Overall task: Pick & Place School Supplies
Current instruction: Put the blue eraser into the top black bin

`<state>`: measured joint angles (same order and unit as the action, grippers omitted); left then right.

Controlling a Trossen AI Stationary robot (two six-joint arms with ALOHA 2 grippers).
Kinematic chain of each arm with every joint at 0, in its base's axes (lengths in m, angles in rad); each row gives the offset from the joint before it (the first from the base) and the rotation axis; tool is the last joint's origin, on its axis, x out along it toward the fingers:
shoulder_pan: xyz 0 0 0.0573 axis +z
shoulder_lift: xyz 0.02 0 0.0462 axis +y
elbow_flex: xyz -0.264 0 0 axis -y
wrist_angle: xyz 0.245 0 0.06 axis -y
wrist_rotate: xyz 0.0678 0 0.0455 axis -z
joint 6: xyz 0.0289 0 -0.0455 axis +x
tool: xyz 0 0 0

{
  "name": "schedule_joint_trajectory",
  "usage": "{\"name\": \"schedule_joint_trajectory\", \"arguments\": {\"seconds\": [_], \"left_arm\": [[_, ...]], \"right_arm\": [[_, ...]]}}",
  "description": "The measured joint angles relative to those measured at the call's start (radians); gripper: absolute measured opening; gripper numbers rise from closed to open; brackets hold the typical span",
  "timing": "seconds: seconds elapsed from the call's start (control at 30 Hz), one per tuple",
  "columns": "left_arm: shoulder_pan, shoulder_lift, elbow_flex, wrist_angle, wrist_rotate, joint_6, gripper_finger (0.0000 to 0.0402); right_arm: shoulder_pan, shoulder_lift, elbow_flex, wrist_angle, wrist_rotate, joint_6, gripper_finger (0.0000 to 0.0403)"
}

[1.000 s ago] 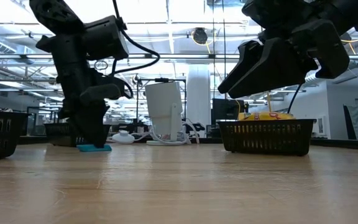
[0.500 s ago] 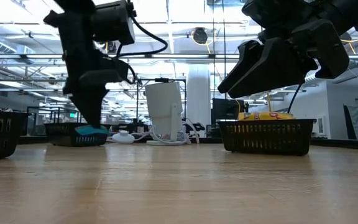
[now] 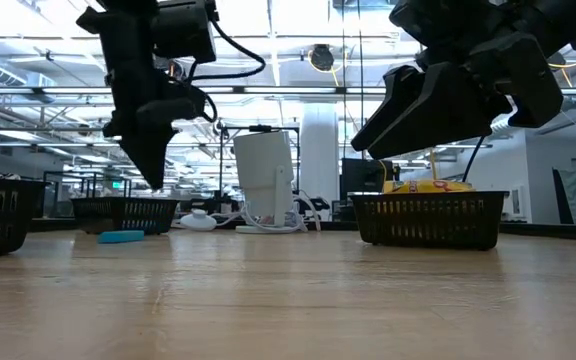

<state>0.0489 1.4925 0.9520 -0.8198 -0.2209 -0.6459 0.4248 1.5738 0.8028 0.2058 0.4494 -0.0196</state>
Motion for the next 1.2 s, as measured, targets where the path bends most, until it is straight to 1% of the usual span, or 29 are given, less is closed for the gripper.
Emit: {"name": "schedule_joint_trajectory", "arguments": {"seconds": [0.13, 0.27, 0.37, 0.53, 0.67, 0.77, 0.87, 0.97, 1.13, 1.2], "left_arm": [[-0.025, 0.022, -0.031, 0.011, 0.1, -0.061, 0.0004], [-0.062, 0.059, -0.072, 0.01, 0.15, -0.123, 0.003], [-0.08, 0.066, -0.083, 0.038, 0.179, -0.143, 0.0064], [-0.092, 0.07, -0.082, 0.141, 0.194, -0.143, 0.0139], [-0.075, 0.104, -0.082, 0.127, 0.194, -0.156, 0.0192], [-0.067, 0.123, -0.079, 0.122, 0.21, -0.156, 0.0217], [-0.06, 0.124, -0.078, 0.153, 0.233, -0.151, 0.0229], [-0.06, 0.115, -0.06, 0.157, 0.238, -0.15, 0.0231], [-0.059, 0.114, -0.044, 0.065, 0.201, -0.143, 0.0232], [-0.061, 0.114, -0.045, 0.054, 0.192, -0.15, 0.0232]], "right_arm": [[0.0, 0.0, 0.0, -0.003, -0.002, 0.002, 0.0224], [0.0, 0.0, 0.0, -0.011, -0.005, 0.006, 0.0224], [0.0, 0.0, 0.0, -0.015, -0.005, 0.006, 0.0224], [0.002, 0.0, 0.0, -0.016, -0.005, 0.003, 0.0224], [0.005, 0.0, 0.0, -0.016, -0.006, 0.001, 0.0224], [0.013, 0.0, 0.0, -0.016, -0.006, -0.006, 0.0224], [0.017, 0.0, 0.0, -0.017, -0.006, -0.012, 0.0224], [0.021, 0.0, 0.0, -0.021, -0.006, -0.017, 0.0224], [0.022, 0.0, 0.0, -0.03, -0.006, -0.015, 0.0224], [0.022, 0.0, 0.0, -0.033, -0.006, -0.011, 0.0224]]}}
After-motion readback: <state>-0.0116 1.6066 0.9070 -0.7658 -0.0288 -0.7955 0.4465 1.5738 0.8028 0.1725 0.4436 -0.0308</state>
